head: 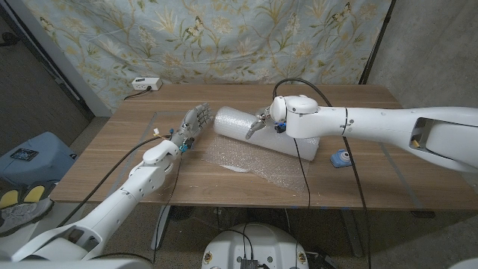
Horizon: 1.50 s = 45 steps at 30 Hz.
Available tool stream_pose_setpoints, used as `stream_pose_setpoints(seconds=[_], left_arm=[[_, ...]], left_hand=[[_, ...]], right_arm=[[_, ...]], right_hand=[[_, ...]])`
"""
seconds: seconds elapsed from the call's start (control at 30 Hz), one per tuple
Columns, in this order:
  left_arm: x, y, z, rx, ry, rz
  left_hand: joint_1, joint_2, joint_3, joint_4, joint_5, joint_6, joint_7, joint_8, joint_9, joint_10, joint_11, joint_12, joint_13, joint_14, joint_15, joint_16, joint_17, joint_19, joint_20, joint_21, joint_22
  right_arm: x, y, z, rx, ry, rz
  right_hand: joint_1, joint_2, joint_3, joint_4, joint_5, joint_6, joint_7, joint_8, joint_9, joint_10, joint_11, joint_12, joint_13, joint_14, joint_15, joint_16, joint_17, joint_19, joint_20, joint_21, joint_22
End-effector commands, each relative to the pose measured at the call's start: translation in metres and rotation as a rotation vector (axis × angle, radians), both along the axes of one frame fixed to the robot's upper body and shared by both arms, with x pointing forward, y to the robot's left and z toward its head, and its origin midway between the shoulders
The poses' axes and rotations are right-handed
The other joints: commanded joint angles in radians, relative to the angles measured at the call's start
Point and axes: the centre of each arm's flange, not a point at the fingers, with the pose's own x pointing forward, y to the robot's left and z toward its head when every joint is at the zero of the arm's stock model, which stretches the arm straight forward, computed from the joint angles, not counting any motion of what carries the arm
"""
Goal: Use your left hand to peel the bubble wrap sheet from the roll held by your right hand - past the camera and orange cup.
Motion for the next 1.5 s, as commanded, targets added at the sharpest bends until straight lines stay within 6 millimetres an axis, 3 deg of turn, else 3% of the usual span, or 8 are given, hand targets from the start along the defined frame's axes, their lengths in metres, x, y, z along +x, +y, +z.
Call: stream_pose_setpoints(seconds=[0.03,0.1,0.27,0.63,0.8,1.03,1.23,1.5], left_arm=[[-0.004,-0.002,0.001,0.017,0.017,0.013],[-0.005,-0.001,0.001,0.017,0.019,0.021],[-0.007,-0.001,0.002,0.002,0.010,0.031],[-0.006,-0.003,-0.001,-0.010,0.021,0.034],[-0.005,-0.002,0.000,-0.011,0.021,0.032],[-0.004,-0.002,0.001,-0.010,0.020,0.026],[-0.004,-0.002,0.001,-0.007,0.026,0.031],[-0.003,-0.002,0.003,-0.005,0.024,0.019]], left_hand=[[0.011,0.000,0.002,-0.004,0.007,0.008,0.004,0.003,0.001,0.010,0.001,0.005,0.005,0.006,0.005,0.004,0.005,0.006,0.005,0.005,0.004],[0.011,0.001,0.002,-0.004,0.007,0.008,0.003,0.003,0.001,0.012,0.001,0.005,0.005,0.008,0.006,0.005,0.005,0.007,0.006,0.006,0.004],[0.015,0.003,0.003,-0.007,0.008,0.038,0.000,0.011,0.001,0.039,0.004,0.015,0.005,0.030,0.008,0.011,0.006,0.016,0.011,0.008,0.004],[0.026,0.003,0.009,-0.018,0.012,0.084,0.003,0.018,0.001,0.100,0.004,0.034,0.007,0.076,0.010,0.019,0.006,0.041,0.017,0.015,0.004],[0.028,0.003,0.011,-0.020,0.013,0.093,0.002,0.018,0.002,0.113,0.007,0.038,0.008,0.087,0.014,0.020,0.006,0.047,0.019,0.016,0.004],[0.029,0.002,0.013,-0.021,0.014,0.104,0.000,0.018,0.002,0.133,0.004,0.043,0.008,0.097,0.015,0.020,0.007,0.051,0.023,0.016,0.005],[0.029,0.002,0.015,-0.021,0.014,0.110,-0.003,0.019,0.002,0.136,0.004,0.043,0.009,0.104,0.011,0.021,0.008,0.054,0.023,0.017,0.005],[0.027,0.002,0.017,-0.019,0.015,0.114,-0.005,0.017,0.002,0.145,0.003,0.045,0.010,0.113,0.011,0.022,0.009,0.058,0.025,0.017,0.005]], right_arm=[[0.016,-0.012,-0.017,-0.028,-0.021,0.000],[0.018,-0.011,-0.021,-0.031,-0.048,0.012],[0.015,-0.008,-0.026,-0.047,-0.116,0.026],[0.010,-0.006,-0.033,-0.041,-0.268,0.054],[0.011,-0.008,-0.035,-0.031,-0.295,0.056],[0.010,-0.013,-0.037,0.001,-0.337,0.062],[0.008,-0.018,-0.040,0.029,-0.370,0.058],[0.004,-0.021,-0.035,0.046,-0.354,0.052]], right_hand=[[0.027,0.012,-0.005,-0.005,0.009,-0.168,0.082,0.003,0.007,-0.033,0.001,0.034,0.028,-0.009,-0.016,0.021,0.012,0.024,-0.007,0.007,0.006],[0.028,0.019,-0.007,-0.003,0.008,-0.167,0.080,0.004,0.008,-0.020,-0.003,0.053,0.044,0.019,-0.029,0.032,0.020,0.033,-0.010,0.009,0.006],[0.070,0.029,-0.010,-0.017,0.010,-0.084,0.083,0.026,0.017,0.058,-0.027,0.166,0.136,0.125,-0.059,0.067,0.056,0.126,-0.028,0.025,0.006],[0.175,0.030,-0.011,-0.037,0.033,0.213,0.037,0.097,0.048,0.265,-0.108,0.452,0.343,0.433,-0.192,0.183,0.163,0.343,-0.067,0.056,0.011],[0.197,0.028,-0.011,-0.035,0.040,0.312,0.009,0.122,0.054,0.328,-0.128,0.506,0.367,0.506,-0.228,0.206,0.182,0.392,-0.077,0.062,0.012],[0.212,0.030,-0.008,-0.034,0.044,0.369,-0.009,0.133,0.055,0.384,-0.146,0.545,0.381,0.572,-0.260,0.223,0.195,0.430,-0.088,0.066,0.012],[0.242,0.025,-0.004,-0.035,0.048,0.486,-0.039,0.159,0.055,0.503,-0.189,0.614,0.399,0.718,-0.332,0.260,0.212,0.524,-0.120,0.086,0.013],[0.257,0.030,0.002,-0.033,0.049,0.545,-0.051,0.169,0.055,0.568,-0.222,0.632,0.379,0.793,-0.354,0.270,0.221,0.596,-0.121,0.106,0.016]])
